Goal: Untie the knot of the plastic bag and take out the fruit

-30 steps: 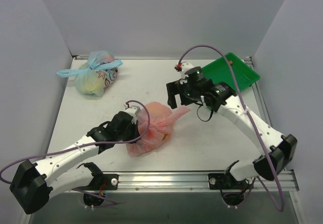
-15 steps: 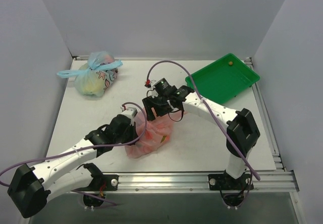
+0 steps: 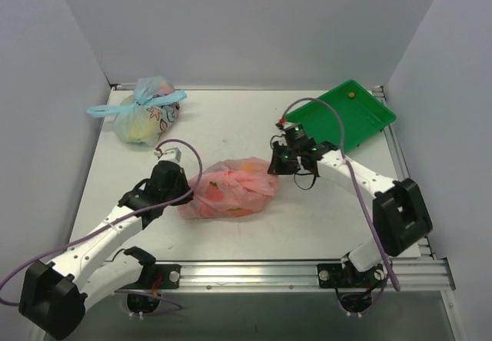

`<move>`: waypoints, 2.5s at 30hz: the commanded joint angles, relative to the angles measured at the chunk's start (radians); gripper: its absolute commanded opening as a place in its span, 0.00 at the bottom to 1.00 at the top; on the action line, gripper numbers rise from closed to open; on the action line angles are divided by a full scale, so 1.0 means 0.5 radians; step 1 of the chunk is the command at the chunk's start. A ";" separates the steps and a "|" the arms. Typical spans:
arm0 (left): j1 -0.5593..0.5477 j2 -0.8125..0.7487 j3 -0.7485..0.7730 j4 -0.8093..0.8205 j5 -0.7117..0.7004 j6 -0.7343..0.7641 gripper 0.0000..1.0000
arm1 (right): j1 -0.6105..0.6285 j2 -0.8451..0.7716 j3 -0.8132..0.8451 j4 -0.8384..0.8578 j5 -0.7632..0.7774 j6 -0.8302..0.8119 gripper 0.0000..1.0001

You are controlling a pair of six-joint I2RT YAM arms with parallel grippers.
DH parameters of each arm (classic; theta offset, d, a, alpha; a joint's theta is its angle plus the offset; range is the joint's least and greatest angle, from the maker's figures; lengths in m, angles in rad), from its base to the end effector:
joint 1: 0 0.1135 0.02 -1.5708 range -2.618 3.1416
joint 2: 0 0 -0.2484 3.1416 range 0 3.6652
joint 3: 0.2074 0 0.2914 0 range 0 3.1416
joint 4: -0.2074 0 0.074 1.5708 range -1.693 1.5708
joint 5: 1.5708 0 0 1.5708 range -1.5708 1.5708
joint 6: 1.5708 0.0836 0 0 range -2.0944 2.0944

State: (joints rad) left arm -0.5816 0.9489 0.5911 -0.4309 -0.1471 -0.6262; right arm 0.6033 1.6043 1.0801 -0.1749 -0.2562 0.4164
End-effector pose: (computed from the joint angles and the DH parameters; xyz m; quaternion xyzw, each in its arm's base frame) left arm 0.2355 -0.1402 0.1606 -0.0486 0.9212 -0.1599 0.3515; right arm 0.3369 0.2579 0.1713 -0.1376 0.8901 0.3054 0.3090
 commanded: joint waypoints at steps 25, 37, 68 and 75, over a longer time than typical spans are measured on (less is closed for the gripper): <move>0.541 -0.134 0.560 -0.169 0.632 0.540 0.97 | 0.312 -0.846 -0.262 -0.205 0.577 -0.157 0.75; -0.189 0.396 0.812 -0.246 0.015 0.749 0.98 | 0.211 -0.242 0.426 -0.270 0.246 -0.379 0.84; 0.844 0.709 0.542 0.723 0.818 -0.278 0.00 | 0.146 -1.279 -0.927 0.690 0.715 -0.068 0.00; 0.902 0.903 0.784 0.907 1.174 -0.190 0.00 | 0.443 -1.257 -0.854 0.580 0.298 -0.372 0.00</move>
State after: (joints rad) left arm -0.1658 1.4197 0.9203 -0.1112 0.4030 -0.7624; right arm 0.7601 0.9905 0.6277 0.1593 -0.0338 0.3439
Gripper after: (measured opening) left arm 0.034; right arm 0.028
